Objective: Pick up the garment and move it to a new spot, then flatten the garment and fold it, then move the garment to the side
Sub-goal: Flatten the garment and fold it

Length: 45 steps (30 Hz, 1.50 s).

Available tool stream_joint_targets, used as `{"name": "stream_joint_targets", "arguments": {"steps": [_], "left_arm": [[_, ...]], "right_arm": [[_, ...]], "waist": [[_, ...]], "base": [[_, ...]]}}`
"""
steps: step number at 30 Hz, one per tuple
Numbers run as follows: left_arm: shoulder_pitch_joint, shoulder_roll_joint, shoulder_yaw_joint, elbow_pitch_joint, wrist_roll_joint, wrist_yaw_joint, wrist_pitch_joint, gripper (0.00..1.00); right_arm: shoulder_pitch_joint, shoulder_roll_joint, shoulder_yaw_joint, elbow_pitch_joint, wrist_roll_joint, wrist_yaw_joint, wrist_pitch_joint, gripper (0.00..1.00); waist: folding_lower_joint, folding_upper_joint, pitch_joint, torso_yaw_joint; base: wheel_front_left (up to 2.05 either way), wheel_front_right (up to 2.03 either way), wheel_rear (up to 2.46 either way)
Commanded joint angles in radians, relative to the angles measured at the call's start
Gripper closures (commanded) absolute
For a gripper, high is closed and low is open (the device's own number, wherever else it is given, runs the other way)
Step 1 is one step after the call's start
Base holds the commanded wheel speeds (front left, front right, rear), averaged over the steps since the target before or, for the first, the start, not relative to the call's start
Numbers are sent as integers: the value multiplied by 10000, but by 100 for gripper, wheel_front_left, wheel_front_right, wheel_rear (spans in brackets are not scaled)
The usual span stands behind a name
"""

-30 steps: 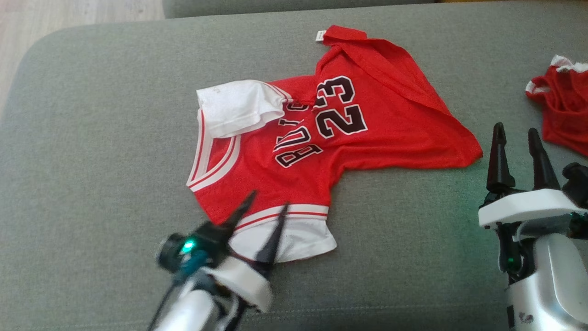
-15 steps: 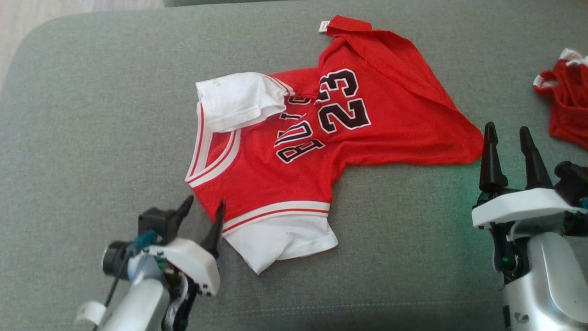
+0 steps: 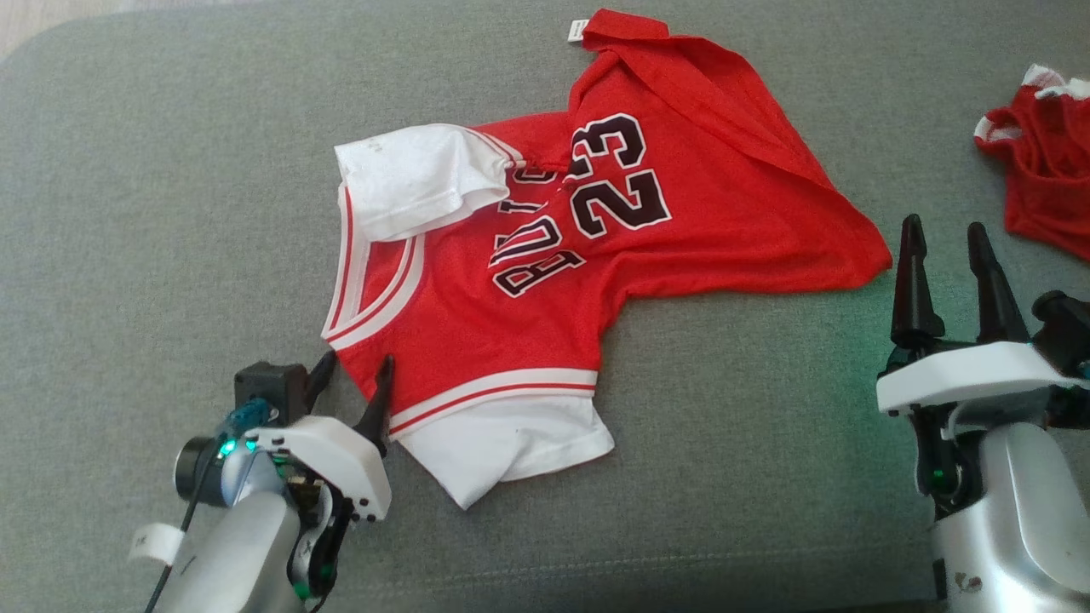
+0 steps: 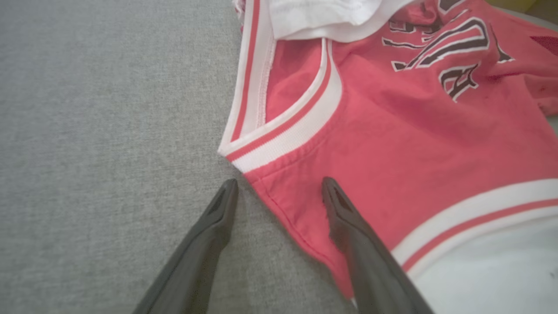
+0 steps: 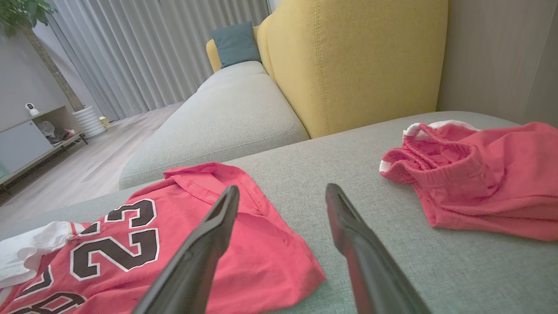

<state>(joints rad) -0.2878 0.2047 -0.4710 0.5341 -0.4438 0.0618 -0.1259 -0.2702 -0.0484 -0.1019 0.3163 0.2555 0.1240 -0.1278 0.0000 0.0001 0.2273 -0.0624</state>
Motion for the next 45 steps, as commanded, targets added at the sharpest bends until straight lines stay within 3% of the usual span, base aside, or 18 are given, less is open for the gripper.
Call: {"name": "stream_joint_targets", "arguments": {"steps": [1, 2, 4, 10, 23, 40, 41, 42, 43, 45], "left_arm": [[-364, 118, 368, -86, -41, -27, -111, 29], [-398, 107, 358, -6, -39, -35, -159, 56], [-448, 72, 340, 148, -64, -80, -243, 100], [-740, 129, 338, 381, 84, -15, -646, 100], [-2111, 364, 858, 816, 712, 714, -1325, 100], [-3715, 572, 1592, 1230, 1533, 605, -1357, 100], [-3734, 557, 1617, 1200, 1591, 586, -1357, 85], [-3731, 541, 1638, 1177, 1639, 550, -1358, 49], [-3705, 527, 1658, 1146, 1681, 506, -1358, 0], [-3601, 491, 1748, 1005, 1719, 407, -1358, 0]], "right_arm": [[-308, -18, 258, -372, 103, 67, -127, 0], [-297, -18, 272, -362, 111, 67, -136, 0], [-284, -18, 320, -336, 132, 67, -147, 0], [-308, -18, 404, -331, 129, 67, -209, 0], [-420, -18, 668, -414, 180, 67, -252, 0], [-755, -18, 796, -455, 183, 67, -313, 0], [-763, -18, 803, -461, 183, 67, -329, 0], [-774, -18, 813, -486, 189, 67, -392, 0], [-784, -18, 816, -517, 182, 67, -482, 0], [-757, -18, 810, -507, 169, 67, -560, 0]], "waist": [[0, -1, -5, -1], [0, -1, -13, -6], [0, -1, -35, -22], [0, -1, -69, -75], [0, -1, 107, -351], [0, -1, 520, -642], [0, -1, 524, -654], [0, -1, 524, -663], [0, -1, 513, -663], [0, -1, 446, -627]], "base": [[0, 0, 0], [0, 0, 0], [0, 0, 0], [0, 0, 0], [0, 0, 0], [0, 0, 0], [0, 0, 0], [0, 0, 0], [0, 0, 0], [0, 0, 0]]}}
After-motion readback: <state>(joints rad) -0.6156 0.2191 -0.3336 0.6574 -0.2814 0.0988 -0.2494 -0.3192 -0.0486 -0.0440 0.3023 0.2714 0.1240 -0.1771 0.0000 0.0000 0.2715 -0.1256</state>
